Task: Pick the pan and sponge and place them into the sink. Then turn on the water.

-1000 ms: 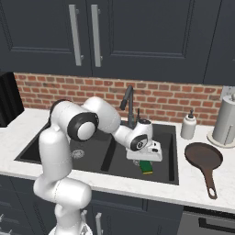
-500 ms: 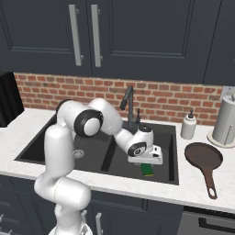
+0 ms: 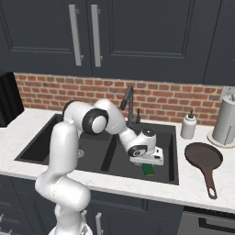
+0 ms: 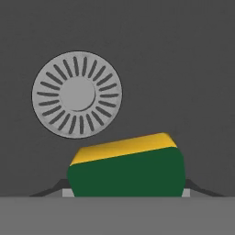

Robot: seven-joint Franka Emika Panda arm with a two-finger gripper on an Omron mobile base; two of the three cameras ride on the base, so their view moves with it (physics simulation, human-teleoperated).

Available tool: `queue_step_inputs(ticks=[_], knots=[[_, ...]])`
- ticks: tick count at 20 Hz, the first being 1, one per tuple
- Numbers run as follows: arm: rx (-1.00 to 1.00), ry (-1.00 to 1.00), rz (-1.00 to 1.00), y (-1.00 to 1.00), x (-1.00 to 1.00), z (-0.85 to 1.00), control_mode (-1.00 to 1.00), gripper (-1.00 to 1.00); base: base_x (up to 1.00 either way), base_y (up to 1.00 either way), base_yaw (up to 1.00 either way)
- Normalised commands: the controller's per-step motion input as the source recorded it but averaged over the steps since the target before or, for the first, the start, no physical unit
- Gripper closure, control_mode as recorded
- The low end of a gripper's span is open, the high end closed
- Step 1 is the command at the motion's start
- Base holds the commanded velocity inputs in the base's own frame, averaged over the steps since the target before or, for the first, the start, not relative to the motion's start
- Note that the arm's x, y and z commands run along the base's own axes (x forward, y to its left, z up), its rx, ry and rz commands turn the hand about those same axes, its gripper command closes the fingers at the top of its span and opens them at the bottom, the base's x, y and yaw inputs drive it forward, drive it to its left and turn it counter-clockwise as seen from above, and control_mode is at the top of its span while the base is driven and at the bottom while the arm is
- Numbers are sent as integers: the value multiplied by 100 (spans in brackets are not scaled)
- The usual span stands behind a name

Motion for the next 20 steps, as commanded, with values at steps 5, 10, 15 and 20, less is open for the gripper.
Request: queue_step_inputs(ticks=[5, 10, 15, 20], knots=[[0, 0, 0, 0, 6, -42, -100, 100, 0, 0, 0], [0, 0, 0, 0, 0, -28, -100, 100, 0, 0, 0], [0, 0, 0, -1, 0, -2, -100, -100, 0, 0, 0], [0, 0, 0, -1, 0, -1, -100, -100, 0, 0, 0]])
